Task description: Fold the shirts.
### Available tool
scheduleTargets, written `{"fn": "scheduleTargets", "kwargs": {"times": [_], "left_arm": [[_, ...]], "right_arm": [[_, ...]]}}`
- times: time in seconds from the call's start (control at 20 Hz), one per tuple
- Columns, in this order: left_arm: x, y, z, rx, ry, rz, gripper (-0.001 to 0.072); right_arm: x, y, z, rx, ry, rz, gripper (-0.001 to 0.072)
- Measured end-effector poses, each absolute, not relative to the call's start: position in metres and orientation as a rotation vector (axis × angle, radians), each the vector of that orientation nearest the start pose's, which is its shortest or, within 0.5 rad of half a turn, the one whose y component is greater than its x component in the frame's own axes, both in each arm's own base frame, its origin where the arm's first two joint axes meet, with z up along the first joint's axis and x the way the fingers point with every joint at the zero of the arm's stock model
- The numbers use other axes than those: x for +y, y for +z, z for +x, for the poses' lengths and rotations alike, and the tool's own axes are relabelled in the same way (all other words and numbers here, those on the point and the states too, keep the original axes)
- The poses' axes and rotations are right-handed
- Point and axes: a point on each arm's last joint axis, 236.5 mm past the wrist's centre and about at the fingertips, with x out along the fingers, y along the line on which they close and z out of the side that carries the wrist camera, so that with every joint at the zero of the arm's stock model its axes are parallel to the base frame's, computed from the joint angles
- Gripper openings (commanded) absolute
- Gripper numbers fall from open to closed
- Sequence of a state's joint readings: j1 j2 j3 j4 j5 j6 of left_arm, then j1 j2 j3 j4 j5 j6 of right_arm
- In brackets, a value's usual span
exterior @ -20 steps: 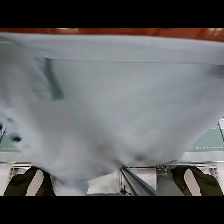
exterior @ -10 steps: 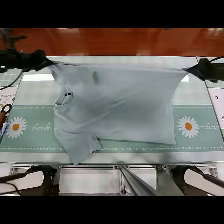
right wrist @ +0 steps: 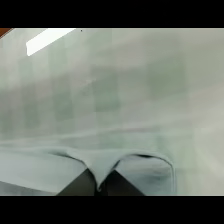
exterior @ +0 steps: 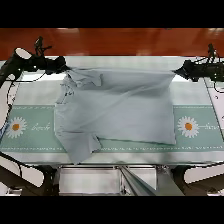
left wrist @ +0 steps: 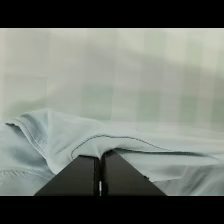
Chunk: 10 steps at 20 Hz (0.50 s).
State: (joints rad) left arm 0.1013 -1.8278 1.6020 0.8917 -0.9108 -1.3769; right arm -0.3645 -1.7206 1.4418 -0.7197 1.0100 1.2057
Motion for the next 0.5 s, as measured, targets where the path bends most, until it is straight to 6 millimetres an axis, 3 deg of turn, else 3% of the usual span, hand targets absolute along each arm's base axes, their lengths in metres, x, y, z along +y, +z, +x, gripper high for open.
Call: {"fn": "scheduleTargets", "kwargs": {"times": [0.2, 0.5], "left_arm": [[-0.067, -0.030, 0.550, 1.093, -0.283, -0.560, 0.0019], [-0.061, -0.037, 0.498, 1.298, -0.365, -0.522, 0.0019]], "right_arm": [[-0.030, -0.016, 0.514, 1.032, 0.248, 0.716, 0.0026], [-0.016, -0.019, 0.479, 1.178, 0.324, 0.681, 0.0027]]}}
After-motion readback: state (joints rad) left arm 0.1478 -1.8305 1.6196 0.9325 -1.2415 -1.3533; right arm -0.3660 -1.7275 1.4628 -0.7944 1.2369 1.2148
